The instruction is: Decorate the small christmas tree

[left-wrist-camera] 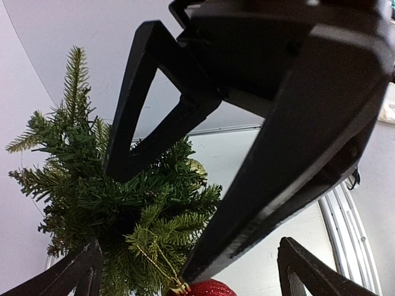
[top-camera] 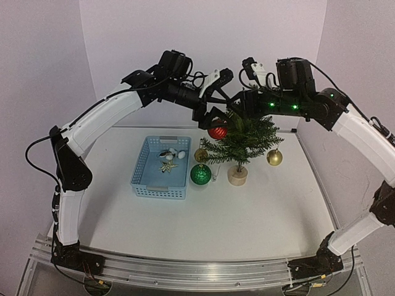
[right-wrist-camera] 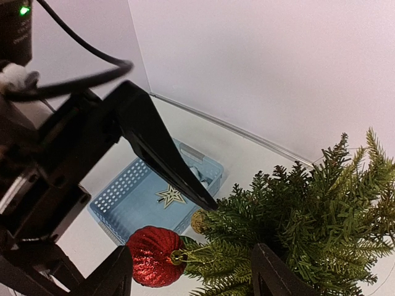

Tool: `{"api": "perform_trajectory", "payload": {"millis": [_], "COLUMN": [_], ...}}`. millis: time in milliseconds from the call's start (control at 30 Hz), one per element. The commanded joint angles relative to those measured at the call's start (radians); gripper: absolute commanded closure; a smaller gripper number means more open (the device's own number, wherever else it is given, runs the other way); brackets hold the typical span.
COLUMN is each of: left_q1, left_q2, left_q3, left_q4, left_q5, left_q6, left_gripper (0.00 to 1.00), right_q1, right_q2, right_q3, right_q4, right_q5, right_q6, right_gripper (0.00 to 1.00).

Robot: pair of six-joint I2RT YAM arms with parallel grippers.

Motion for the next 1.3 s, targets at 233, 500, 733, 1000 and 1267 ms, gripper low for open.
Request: {"api": "perform_trajectory", "payload": {"millis": [233,500,733,1000,1267], "left_q1": [0.084,0.239,0.348,0.359,0.358], "left_q2": [-0.105,-0.155,-0.112,0.089,0.286], "left_q3": [0.092,-0.05,-0.331,-0.386,-0.257], "left_q4": [-0.105,-0.066,-0.049,0.035,0.031], "left_q5": [-0.055,-0.185,-0.404,-0.528,-0.627], "left_q6": [0.015,-0.045,-0.124,-0.219,-0.279], "left_gripper": [0.12,0.18,0.23,0.31,0.31], "right_q1": [0.001,0.001,0.001,0.001,0.001], "right_q2": [-0.03,-0.064,-0.12,-0.126,-0.133], "right_q3": [0.059,0.083,0.04,0.011,0.005], "right_q4": [0.024,0.024,0.024,0.023,0.024], "right_q5": [0.081,0.128,0.203,0.2,0.192], "right_q6": [0.088,0.133,0.128,0.132,0.123], "right_gripper": [0.34,0.34,0.33,0.32,0.32]}}
